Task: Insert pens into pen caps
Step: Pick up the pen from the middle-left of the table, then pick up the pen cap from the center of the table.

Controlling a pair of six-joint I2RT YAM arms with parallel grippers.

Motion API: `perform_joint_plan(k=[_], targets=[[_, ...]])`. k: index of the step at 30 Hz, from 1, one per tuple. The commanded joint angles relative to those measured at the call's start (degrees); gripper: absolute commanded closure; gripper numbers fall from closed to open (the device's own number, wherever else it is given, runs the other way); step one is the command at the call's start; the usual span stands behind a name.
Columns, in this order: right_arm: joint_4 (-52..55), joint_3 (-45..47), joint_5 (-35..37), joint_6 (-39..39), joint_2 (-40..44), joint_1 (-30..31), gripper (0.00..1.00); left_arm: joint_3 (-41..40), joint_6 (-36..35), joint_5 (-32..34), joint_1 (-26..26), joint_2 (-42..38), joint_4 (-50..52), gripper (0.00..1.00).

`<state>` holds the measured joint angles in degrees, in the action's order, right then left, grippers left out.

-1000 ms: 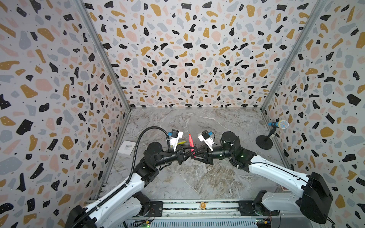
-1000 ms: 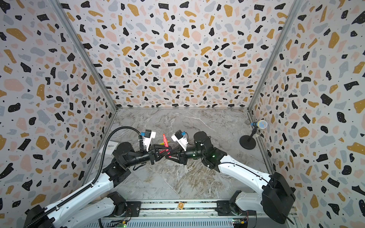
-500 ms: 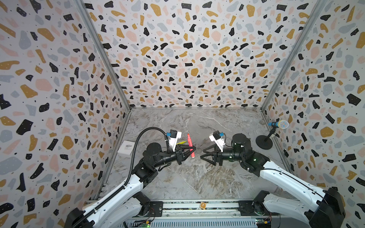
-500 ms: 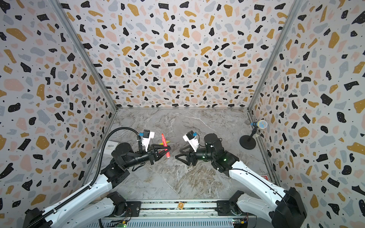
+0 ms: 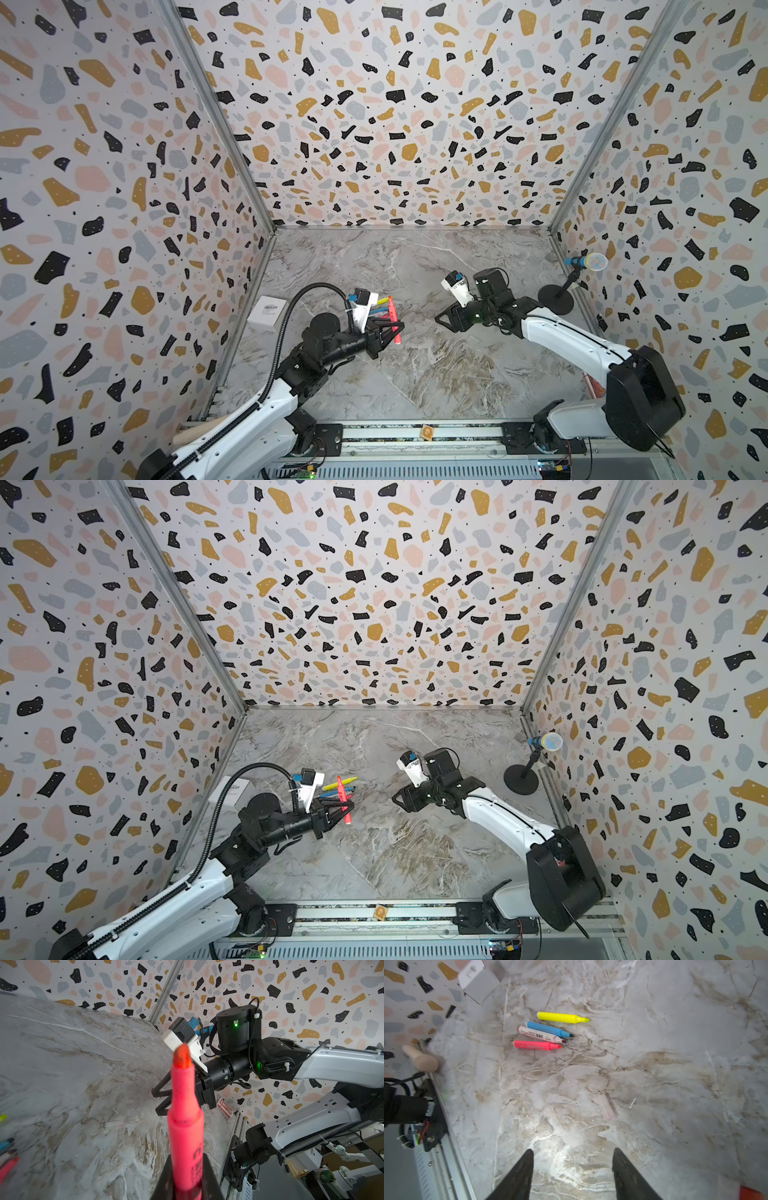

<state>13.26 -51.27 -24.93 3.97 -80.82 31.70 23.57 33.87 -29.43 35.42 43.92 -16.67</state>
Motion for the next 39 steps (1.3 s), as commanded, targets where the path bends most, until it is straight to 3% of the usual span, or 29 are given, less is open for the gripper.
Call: perform_joint_plan(k=[1, 7, 22, 34, 39], targets=[[3.5, -4.7, 5.9, -5.6, -4.1, 2.6, 0.39, -1.9, 1.4, 1.2, 0.3, -2.1, -1.6, 1.0], [7.1, -10.6, 10.4, -6.4, -15.0, 5.0, 0.43, -3.8, 3.3, 2.9, 0.5, -3.9, -1.2, 1.0], [3.9, -12.7, 12.9, -5.2, -22.9, 5.4, 0.44, -3.0, 2.7, 3.6, 0.6, -6.6, 1.9, 1.0], [1.9, -10.1, 3.3, -1.2, -18.8, 7.0, 0.55, -1.6, 1.7, 4.0, 0.6, -6.6, 4.6, 1.0], [2.2, -11.0, 5.3, -0.9, -16.8, 5.5, 0.56, -1.1, 1.3, 4.1, 0.6, -6.6, 5.3, 1.0]])
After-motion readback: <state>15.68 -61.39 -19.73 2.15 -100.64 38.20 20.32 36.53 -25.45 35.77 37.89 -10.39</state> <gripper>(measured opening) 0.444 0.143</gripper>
